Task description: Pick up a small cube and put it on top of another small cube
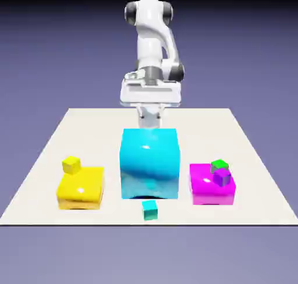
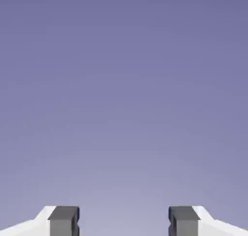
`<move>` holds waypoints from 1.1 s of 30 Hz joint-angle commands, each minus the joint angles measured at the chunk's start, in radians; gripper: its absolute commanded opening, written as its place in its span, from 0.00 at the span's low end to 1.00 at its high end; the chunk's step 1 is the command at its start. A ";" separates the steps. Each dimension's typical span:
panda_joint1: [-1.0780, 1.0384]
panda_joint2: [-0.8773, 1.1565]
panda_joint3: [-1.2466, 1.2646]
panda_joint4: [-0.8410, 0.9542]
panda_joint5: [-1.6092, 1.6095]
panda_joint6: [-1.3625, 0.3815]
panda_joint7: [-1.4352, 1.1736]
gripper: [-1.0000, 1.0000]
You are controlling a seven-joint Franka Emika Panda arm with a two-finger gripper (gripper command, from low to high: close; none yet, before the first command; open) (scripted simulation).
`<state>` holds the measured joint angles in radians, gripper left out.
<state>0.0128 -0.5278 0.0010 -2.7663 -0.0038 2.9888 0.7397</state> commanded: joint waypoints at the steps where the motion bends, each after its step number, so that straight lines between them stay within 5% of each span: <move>1: 0.001 0.035 0.001 0.036 -0.003 -0.040 -0.001 0.50; 33: 0.023 1.155 0.028 1.196 -0.102 -1.318 -0.037 0.50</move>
<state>0.0359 0.6271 0.0286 -1.5703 -0.1062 1.6711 0.7023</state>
